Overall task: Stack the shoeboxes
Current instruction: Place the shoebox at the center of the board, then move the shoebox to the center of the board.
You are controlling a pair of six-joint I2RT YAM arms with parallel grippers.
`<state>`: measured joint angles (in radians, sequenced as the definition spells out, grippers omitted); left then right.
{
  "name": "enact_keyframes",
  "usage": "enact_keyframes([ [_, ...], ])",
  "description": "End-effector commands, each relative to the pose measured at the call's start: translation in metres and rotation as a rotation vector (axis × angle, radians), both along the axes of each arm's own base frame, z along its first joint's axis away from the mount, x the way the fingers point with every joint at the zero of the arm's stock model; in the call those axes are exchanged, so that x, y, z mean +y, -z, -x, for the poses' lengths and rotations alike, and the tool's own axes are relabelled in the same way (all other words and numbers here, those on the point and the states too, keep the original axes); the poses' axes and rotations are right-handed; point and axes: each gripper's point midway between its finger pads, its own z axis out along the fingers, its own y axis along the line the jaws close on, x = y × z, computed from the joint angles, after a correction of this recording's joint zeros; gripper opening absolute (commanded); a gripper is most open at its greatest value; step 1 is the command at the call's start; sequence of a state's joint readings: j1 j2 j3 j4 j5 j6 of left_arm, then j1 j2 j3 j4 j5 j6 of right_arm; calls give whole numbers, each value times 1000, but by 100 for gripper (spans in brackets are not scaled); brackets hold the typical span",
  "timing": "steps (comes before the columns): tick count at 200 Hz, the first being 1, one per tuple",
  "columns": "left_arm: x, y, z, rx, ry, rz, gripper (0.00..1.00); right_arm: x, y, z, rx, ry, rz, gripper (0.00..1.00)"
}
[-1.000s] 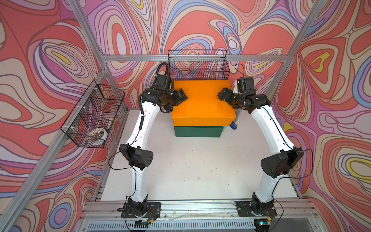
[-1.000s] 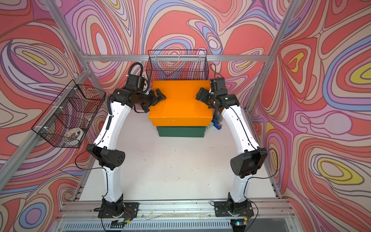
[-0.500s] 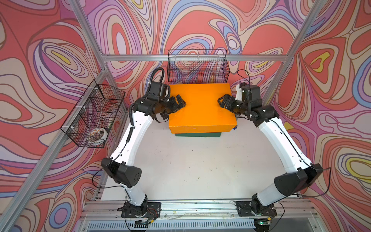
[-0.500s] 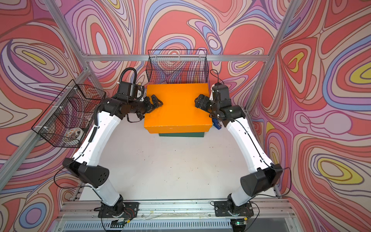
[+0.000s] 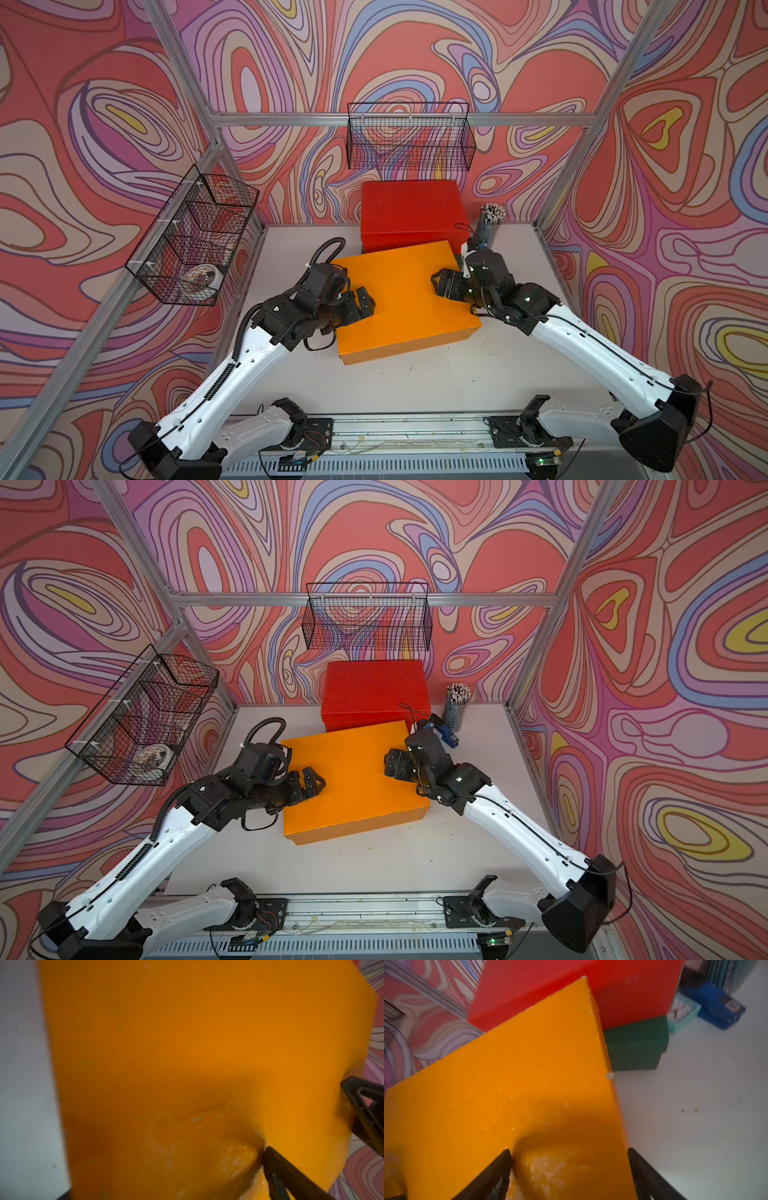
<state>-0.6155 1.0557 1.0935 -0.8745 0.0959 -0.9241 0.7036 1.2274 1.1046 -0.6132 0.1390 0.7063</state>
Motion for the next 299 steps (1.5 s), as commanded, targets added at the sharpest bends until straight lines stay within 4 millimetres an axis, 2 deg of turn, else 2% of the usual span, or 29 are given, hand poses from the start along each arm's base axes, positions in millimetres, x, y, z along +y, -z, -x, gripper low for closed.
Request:
enact_keyframes([
  [1, -86, -35, -1, -128, 235, 351, 100, 90, -2, 55, 60, -284, -293, 85],
  [23, -84, 0, 2, -97, 221, 311, 100, 90, 37, 60, 97, -257, -281, 85],
  [40, -85, 26, 3, -64, 218, 300, 100, 87, 58, 61, 119, -238, -270, 85],
  [55, -89, 45, 5, -36, 224, 303, 100, 82, 70, 60, 124, -210, -249, 85],
  [80, -89, 57, -1, -41, 217, 272, 100, 69, 83, 56, 114, -157, -202, 89],
  [101, -83, 52, -3, -52, 223, 216, 100, 54, 80, 52, 80, -105, -157, 96],
  [120, -72, 40, -5, -81, 221, 147, 100, 31, 61, 46, 13, -38, -105, 98],
  [142, -56, 16, -9, -134, 211, 78, 100, 2, 32, 31, -48, 16, -117, 98],
  [173, -29, -30, -25, -240, 135, 60, 100, -51, 2, -7, -77, 117, -181, 98],
  [187, -24, -45, -32, -266, 121, 95, 100, -64, -8, -17, -98, 145, -188, 98],
  [198, -18, -49, -37, -264, 104, 98, 100, -65, -12, -23, -98, 141, -202, 98],
  [221, -20, -46, -41, -243, 105, 98, 100, -41, -2, -26, -41, 47, -263, 96],
  [235, -27, -42, -40, -234, 136, 118, 100, -36, 16, -27, 12, 33, -260, 95],
  [252, -20, -38, -48, -253, 114, 71, 100, -48, 30, -37, 22, 95, -207, 95],
  [270, -8, -31, -65, -264, 67, 54, 100, -61, 32, -53, -3, 136, -224, 95],
  [299, 6, -14, -111, -277, 15, 129, 100, -96, 50, -88, 19, 238, -188, 91],
])
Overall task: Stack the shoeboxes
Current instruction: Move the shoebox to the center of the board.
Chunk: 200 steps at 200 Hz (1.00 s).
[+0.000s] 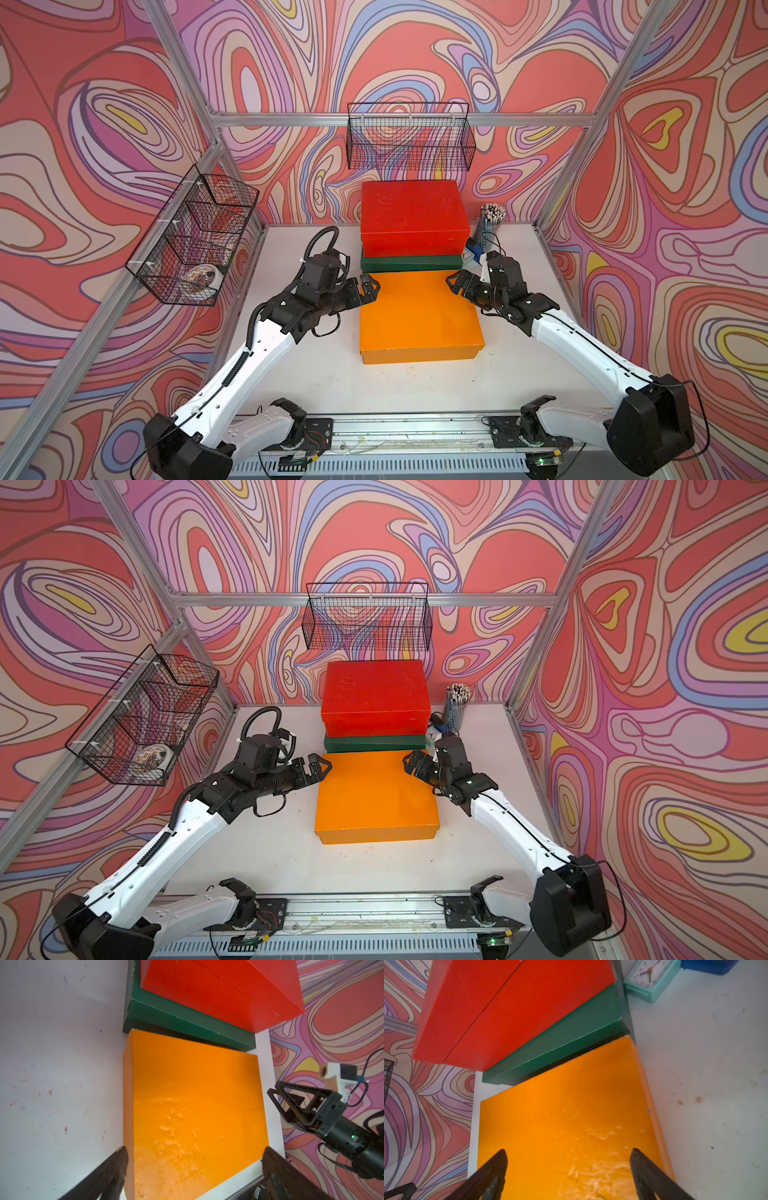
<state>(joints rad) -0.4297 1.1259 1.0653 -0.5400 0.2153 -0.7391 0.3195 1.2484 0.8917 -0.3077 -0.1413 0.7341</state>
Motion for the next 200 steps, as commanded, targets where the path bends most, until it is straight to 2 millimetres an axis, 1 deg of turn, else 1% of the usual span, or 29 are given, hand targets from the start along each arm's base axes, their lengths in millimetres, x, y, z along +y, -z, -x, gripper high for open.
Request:
enact_keyframes([
  [1, 7, 13, -38, -32, -14, 39, 100, -23, 9, -28, -5, 56, 29, 90],
  [18, 9, 24, -60, -21, -8, 26, 100, -35, 22, -47, 16, 81, 45, 90],
  [26, 6, 29, -68, -16, 5, 21, 100, -35, 29, -54, 23, 70, 53, 90],
  [37, -1, 35, -78, -13, 28, 28, 100, -30, 41, -61, 43, 43, 47, 87],
  [51, -7, 48, -85, 15, 46, 32, 99, -21, 55, -62, 83, 7, 26, 83],
  [62, -12, 59, -84, 54, 62, 50, 98, -18, 61, -59, 100, -5, 8, 82],
  [71, -18, 68, -77, 97, 82, 86, 97, -16, 65, -54, 110, -13, -6, 82],
  [75, -23, 66, -78, 80, 95, 113, 97, -16, 66, -50, 114, -15, -11, 82],
  [84, -29, 75, -71, 93, 103, 145, 97, -15, 70, -42, 124, -18, -26, 82],
  [105, -36, 104, -46, 159, 115, 164, 96, -10, 77, -21, 142, -34, -74, 82],
  [122, -40, 114, -28, 180, 123, 186, 96, -6, 82, -4, 158, -47, -78, 81],
  [137, -44, 113, -14, 175, 134, 192, 96, -3, 84, 10, 165, -51, -83, 80],
  [156, -46, 105, 5, 146, 148, 173, 96, 1, 81, 26, 153, -54, -82, 80],
  [176, -41, 96, 20, 126, 141, 177, 96, 1, 78, 39, 143, -55, -101, 80],
  [200, -34, 93, 37, 123, 135, 191, 97, -3, 79, 53, 147, -40, -102, 80],
])
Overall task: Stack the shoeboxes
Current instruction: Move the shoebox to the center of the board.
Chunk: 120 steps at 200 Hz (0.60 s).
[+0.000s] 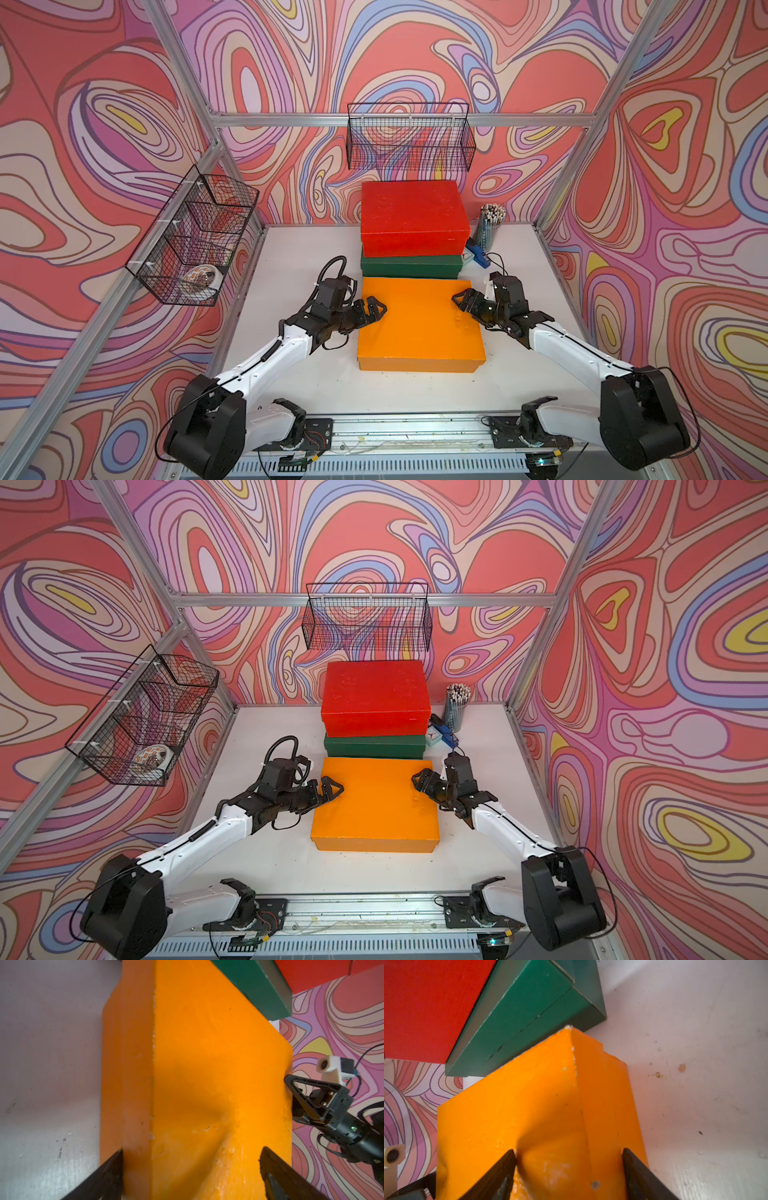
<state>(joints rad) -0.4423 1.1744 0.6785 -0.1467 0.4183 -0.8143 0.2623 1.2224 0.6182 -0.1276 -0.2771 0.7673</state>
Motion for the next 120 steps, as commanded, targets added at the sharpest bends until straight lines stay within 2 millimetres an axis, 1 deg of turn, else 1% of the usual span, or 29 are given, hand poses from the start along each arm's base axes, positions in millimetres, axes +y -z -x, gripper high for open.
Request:
enact_keyframes([
  [1, -3, -11, 16, -10, 12, 49, 97, 5, 7, 21, 44, -14, -16, 80],
  [21, 8, -13, 25, -23, -12, 25, 97, -2, 5, 25, 37, 3, 16, 84],
  [39, 29, -24, 22, -69, -73, -82, 100, -15, -9, 16, 8, 42, 91, 87],
  [52, 39, -43, 14, -110, -108, -122, 100, -22, -27, 4, -28, 60, 109, 88],
  [68, 41, -66, 2, -144, -110, -109, 100, -31, -46, -14, -61, 88, 107, 89],
  [84, 48, -85, -20, -171, -143, -101, 100, -44, -62, -33, -86, 121, 80, 88],
  [97, 58, -93, -44, -173, -190, -84, 100, -55, -72, -51, -112, 157, 51, 86],
  [100, 61, -96, -51, -174, -202, -75, 100, -58, -73, -56, -117, 167, 44, 84],
  [110, 69, -93, -75, -142, -239, -41, 100, -64, -78, -73, -132, 189, 24, 76],
  [113, 72, -93, -83, -137, -251, -25, 100, -66, -76, -79, -128, 195, 20, 74],
  [120, 78, -89, -101, -113, -275, 10, 99, -68, -74, -92, -120, 197, 11, 64],
])
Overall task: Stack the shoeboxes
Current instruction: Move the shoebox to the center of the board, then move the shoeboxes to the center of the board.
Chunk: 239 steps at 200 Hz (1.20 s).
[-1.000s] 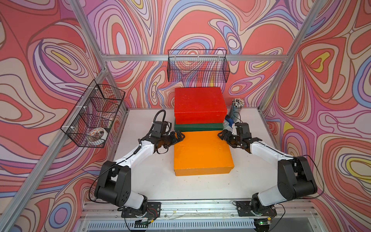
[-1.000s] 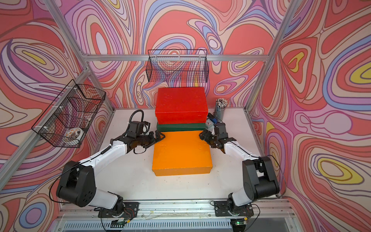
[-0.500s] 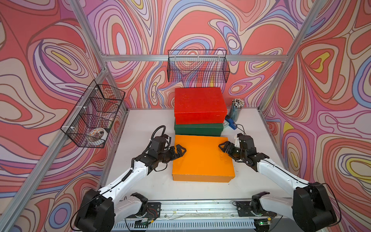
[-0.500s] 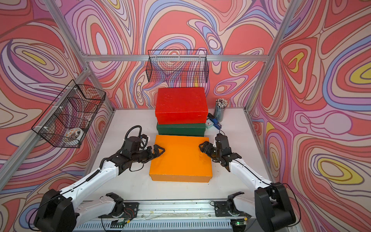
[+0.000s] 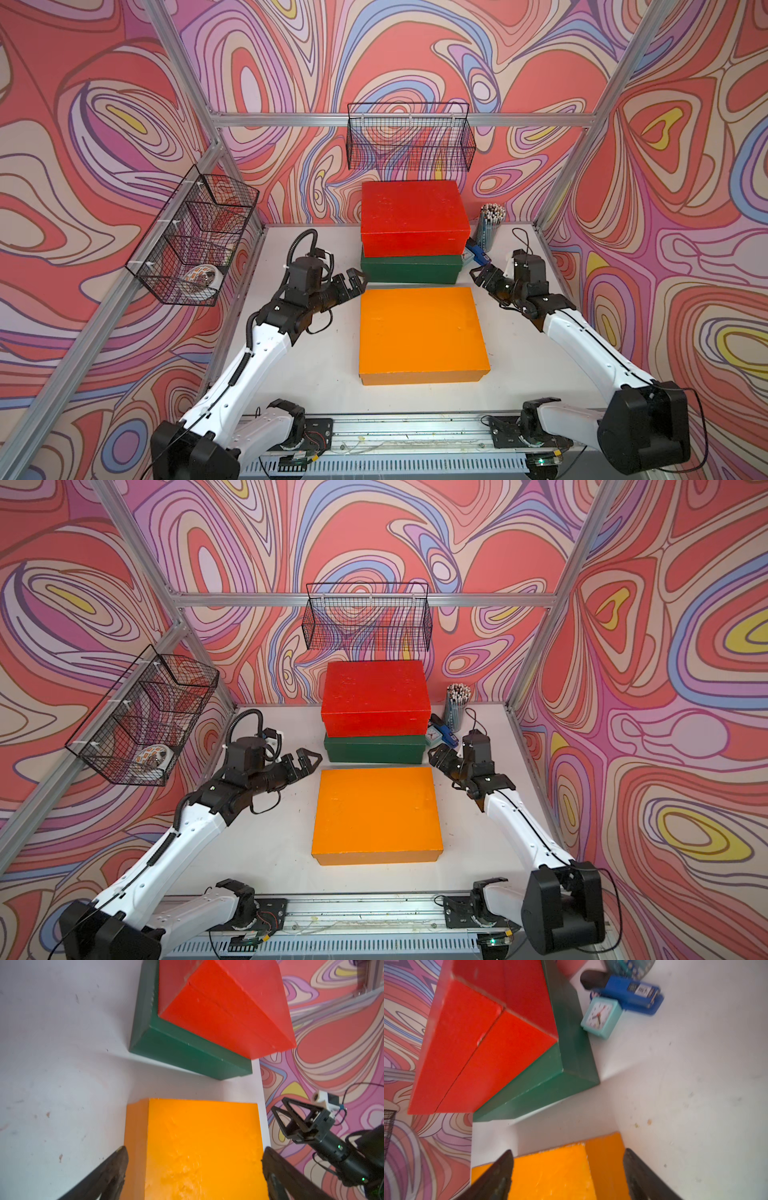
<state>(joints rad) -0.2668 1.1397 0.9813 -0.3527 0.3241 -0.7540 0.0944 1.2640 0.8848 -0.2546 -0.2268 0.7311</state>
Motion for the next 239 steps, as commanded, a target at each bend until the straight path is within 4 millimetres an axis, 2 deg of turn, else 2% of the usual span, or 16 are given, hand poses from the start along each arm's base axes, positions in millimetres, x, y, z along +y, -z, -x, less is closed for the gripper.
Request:
enact_keyframes([
  [1, 18, 13, -47, 59, -59, 70, 98, -9, 2, -34, -7, 12, -30, 63],
  [10, 26, 22, -72, 86, -89, 123, 95, -11, 5, -51, 3, 14, -48, 52],
  [18, 28, 27, -93, 93, -96, 178, 86, -12, 12, -66, 16, 14, -67, 45],
  [35, 23, 52, -134, 160, -73, 272, 57, -13, 25, -92, 38, 17, -92, 42],
  [48, 16, 66, -158, 201, -48, 301, 43, -13, 34, -107, 51, 16, -102, 44],
  [58, 13, 78, -173, 223, -39, 310, 43, -12, 35, -117, 49, 12, -110, 44],
  [61, 13, 80, -178, 224, -39, 310, 43, -11, 46, -121, 69, 11, -113, 44],
  [75, 14, 88, -192, 224, -44, 297, 45, -10, 58, -134, 87, 2, -125, 44],
  [91, 15, 93, -205, 227, -58, 292, 51, -5, 69, -146, 104, -18, -145, 44],
  [113, 7, 101, -220, 249, -38, 343, 52, 4, 81, -161, 109, -51, -195, 43],
  [135, 2, 116, -225, 273, -34, 366, 52, 11, 93, -169, 115, -73, -239, 42],
  [161, -11, 124, -219, 284, -9, 349, 53, 19, 95, -168, 106, -96, -271, 42],
  [207, -37, 133, -202, 302, 43, 358, 54, 33, 97, -151, 107, -130, -286, 41],
  [239, -58, 134, -182, 302, 83, 376, 51, 47, 100, -136, 121, -162, -293, 41],
])
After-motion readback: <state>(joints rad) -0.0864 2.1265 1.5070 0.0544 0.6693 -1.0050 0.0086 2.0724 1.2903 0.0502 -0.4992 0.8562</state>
